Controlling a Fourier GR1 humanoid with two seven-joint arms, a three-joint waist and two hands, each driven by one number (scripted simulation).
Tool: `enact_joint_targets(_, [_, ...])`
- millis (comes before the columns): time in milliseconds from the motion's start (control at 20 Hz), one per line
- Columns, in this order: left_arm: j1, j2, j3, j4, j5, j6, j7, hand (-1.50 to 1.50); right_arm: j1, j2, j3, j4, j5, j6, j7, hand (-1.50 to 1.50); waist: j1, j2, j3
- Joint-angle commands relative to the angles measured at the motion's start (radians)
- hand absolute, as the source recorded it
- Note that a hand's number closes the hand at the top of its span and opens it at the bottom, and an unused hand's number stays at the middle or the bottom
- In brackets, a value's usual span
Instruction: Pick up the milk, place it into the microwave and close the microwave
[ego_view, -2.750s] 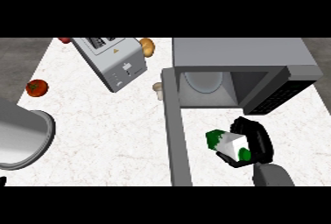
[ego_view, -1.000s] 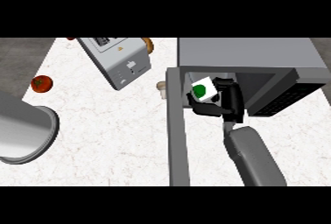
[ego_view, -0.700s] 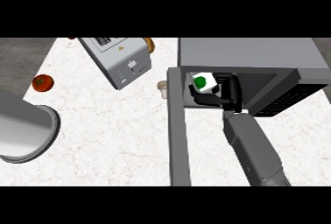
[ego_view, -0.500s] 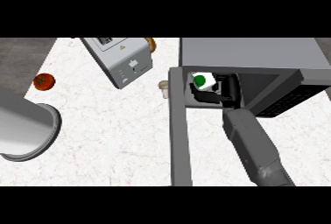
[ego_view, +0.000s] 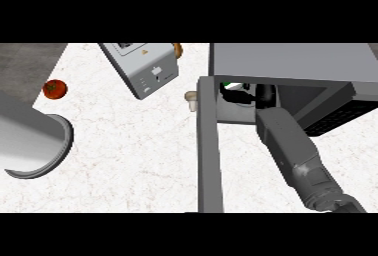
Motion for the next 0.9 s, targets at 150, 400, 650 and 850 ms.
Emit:
enact_joint_targets(150, [-0.015, -0.016, 0.003, -0.011, 0.000, 0.021, 0.019, -1.50, -0.102, -0.012, 0.085, 0.115, 0.146, -0.243, -0.010, 1.50, 0.008, -0.001, -0.001])
enact_joint_targets(400, [-0.055, 0.028, 0.025, 0.065, -0.003, -0.021, -0.013, -1.50, -0.122, -0.016, 0.076, 0.177, 0.168, -0.371, -0.022, 1.50, 0.033, 0.016, 0.000])
enact_joint_targets(650, [-0.045, 0.032, 0.023, 0.043, 0.007, -0.038, -0.007, -1.50, -0.141, -0.047, 0.041, 0.199, 0.151, -0.426, 0.012, 1.50, 0.037, 0.019, 0.001])
enact_joint_targets(850, [-0.041, 0.017, 0.013, 0.043, -0.016, -0.040, -0.019, -1.50, -0.145, -0.058, 0.012, 0.201, 0.132, -0.442, 0.016, 1.50, 0.053, 0.023, 0.002])
